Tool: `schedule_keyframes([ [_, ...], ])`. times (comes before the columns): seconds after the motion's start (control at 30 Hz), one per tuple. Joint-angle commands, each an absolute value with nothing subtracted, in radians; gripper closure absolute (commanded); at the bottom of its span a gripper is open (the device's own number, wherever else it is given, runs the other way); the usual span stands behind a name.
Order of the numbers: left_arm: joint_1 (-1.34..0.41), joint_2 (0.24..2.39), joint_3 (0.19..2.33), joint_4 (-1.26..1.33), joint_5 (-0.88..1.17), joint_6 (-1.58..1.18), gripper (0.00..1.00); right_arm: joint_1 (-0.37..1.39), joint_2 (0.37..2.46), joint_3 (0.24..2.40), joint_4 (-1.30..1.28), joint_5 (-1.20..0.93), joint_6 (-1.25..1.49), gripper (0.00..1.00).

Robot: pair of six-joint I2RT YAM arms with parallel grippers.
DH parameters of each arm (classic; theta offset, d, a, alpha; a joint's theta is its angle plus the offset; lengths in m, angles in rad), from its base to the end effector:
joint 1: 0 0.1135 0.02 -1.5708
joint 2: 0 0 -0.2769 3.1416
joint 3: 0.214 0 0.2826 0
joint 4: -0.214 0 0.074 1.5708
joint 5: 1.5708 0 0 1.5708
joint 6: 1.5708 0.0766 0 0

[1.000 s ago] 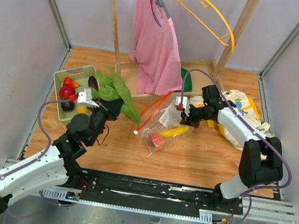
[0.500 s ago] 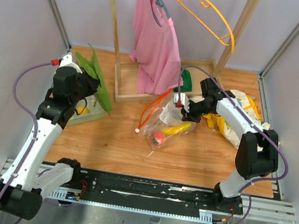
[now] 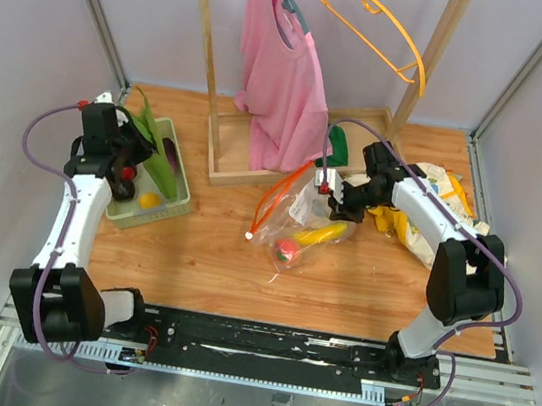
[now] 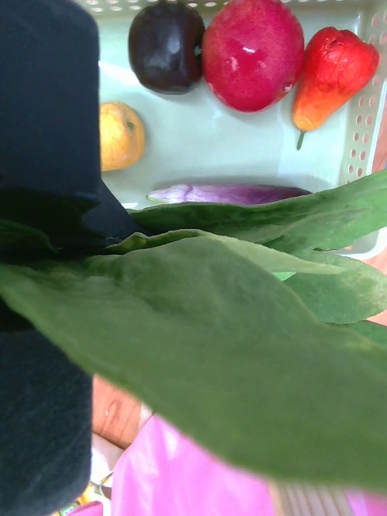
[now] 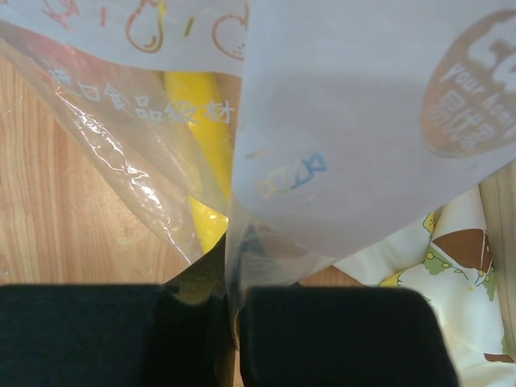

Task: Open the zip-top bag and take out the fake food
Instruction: Place the fake vegetable in the bin.

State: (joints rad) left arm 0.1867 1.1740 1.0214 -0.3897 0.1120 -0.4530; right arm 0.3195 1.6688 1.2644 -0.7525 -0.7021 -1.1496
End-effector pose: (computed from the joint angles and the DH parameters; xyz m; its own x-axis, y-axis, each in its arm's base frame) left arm 0.3196 0.0517 0.3087 -0.4164 -0.5213 -0.7449 -0.3032 0.8520 -0.4267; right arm 0.3432 0.1657 0.2143 0.0885 -0.7046 -0.7040 -0.9921 0.0006 -0.1253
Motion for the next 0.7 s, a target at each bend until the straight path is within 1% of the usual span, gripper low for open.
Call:
schedule_keyframes([
  [0.0,0.207,1.233,1.075,-0.287,0.116,-0.403,1.00,0.336,1.674,1.248,-0.755,-0.704,-1.130,0.99],
  [0.13,0.219,1.307,1.107,-0.278,0.103,-0.373,1.00,0.336,1.681,1.247,-0.756,-0.704,-1.126,0.99],
  [0.6,0.227,1.579,1.210,-0.305,0.263,-0.323,1.00,0.338,1.692,1.238,-0.750,-0.702,-1.124,0.99],
  [0.67,0.227,1.608,1.216,-0.313,0.275,-0.319,0.97,0.337,1.694,1.237,-0.750,-0.701,-1.123,0.99],
])
